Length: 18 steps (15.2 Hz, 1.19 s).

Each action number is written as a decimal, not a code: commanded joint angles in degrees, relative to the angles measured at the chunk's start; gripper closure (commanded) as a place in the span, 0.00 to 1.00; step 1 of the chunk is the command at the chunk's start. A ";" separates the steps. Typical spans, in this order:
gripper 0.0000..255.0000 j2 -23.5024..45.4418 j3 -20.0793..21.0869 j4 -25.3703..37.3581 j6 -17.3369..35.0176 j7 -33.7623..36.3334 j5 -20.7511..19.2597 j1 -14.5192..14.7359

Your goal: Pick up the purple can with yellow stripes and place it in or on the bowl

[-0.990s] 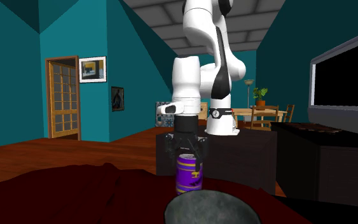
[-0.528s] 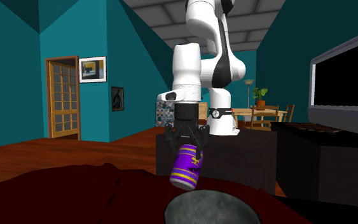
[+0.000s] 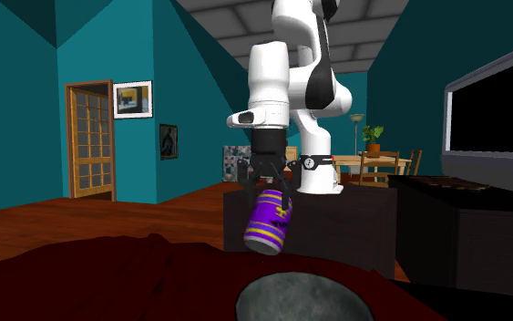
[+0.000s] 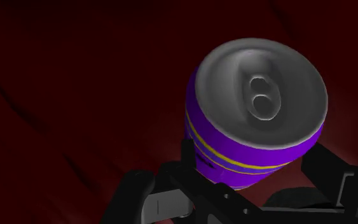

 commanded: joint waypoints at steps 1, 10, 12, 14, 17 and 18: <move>1.00 -1.83 0.38 0.10 -1.89 -1.03 1.01 -0.48; 1.00 -9.17 1.24 0.35 -9.32 -3.38 4.28 -0.82; 1.00 -10.68 1.29 0.57 -11.01 -3.78 4.83 -0.80; 1.00 -12.14 1.31 0.85 -12.72 -4.14 5.33 -0.78; 1.00 -11.53 1.74 3.18 -14.45 -3.12 5.10 -0.39; 1.00 -10.05 2.16 5.36 -15.19 -1.93 4.58 -0.02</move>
